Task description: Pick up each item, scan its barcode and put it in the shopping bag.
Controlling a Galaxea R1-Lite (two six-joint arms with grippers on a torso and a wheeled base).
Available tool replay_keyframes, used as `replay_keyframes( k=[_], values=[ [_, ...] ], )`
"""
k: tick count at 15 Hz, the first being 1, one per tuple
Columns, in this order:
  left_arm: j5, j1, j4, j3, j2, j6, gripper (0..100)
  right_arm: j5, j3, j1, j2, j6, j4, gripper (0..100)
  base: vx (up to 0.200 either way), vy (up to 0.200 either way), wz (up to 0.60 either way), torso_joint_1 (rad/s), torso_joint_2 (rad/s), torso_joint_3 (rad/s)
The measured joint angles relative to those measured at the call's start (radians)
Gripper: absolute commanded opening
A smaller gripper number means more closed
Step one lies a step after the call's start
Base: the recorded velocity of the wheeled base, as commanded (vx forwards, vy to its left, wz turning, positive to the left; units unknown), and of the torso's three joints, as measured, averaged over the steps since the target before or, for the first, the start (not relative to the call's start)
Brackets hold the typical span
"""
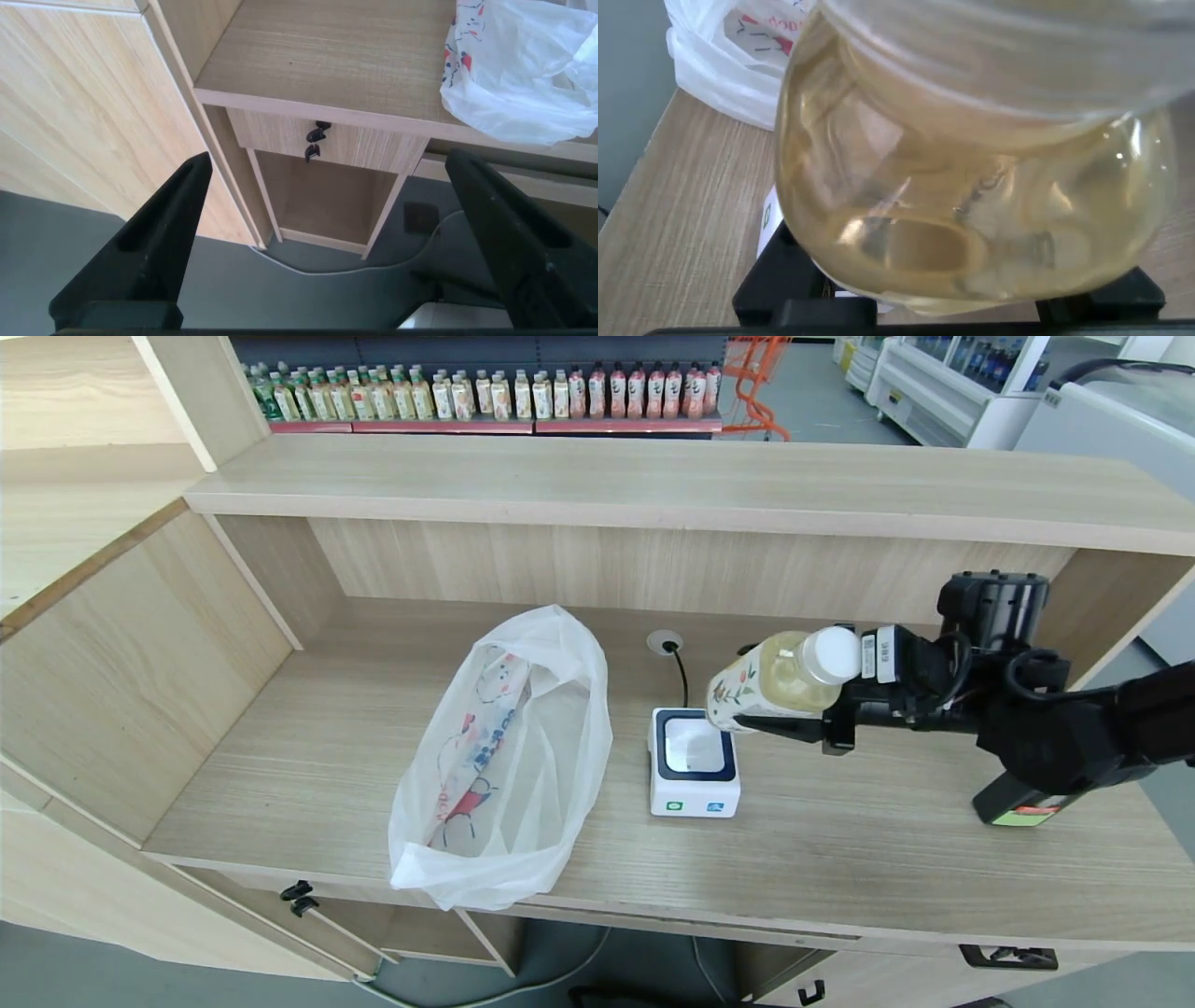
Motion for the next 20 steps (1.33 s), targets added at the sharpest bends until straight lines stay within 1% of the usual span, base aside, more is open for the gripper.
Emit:
replay_keyframes(
  k=[5,8,12,14,20],
  values=[
    [0.0,0.0,0.0,0.0,0.0,0.0,100,0.018,-0.085,0.012,0.094,-0.004,-0.006,0,0.0,0.0,0.0,0.0,0.0,0.0],
    [0.0,0.001,0.0,0.0,0.0,0.0,100,0.02,-0.11,0.034,0.128,-0.006,-0.027,0,0.0,0.0,0.0,0.0,0.0,0.0],
    [0.0,0.0,0.0,0.0,0.0,0.0,100,0.023,-0.119,0.056,0.168,-0.023,-0.106,0,0.0,0.0,0.0,0.0,0.0,0.0],
    [0.0,0.0,0.0,0.0,0.0,0.0,100,0.03,-0.114,0.061,0.185,-0.053,-0.112,0,0.0,0.0,0.0,0.0,0.0,0.0],
    [0.0,0.0,0.0,0.0,0.0,0.0,100,0.034,-0.11,0.057,0.199,-0.071,-0.116,0,0.0,0.0,0.0,0.0,0.0,0.0]
  ],
)
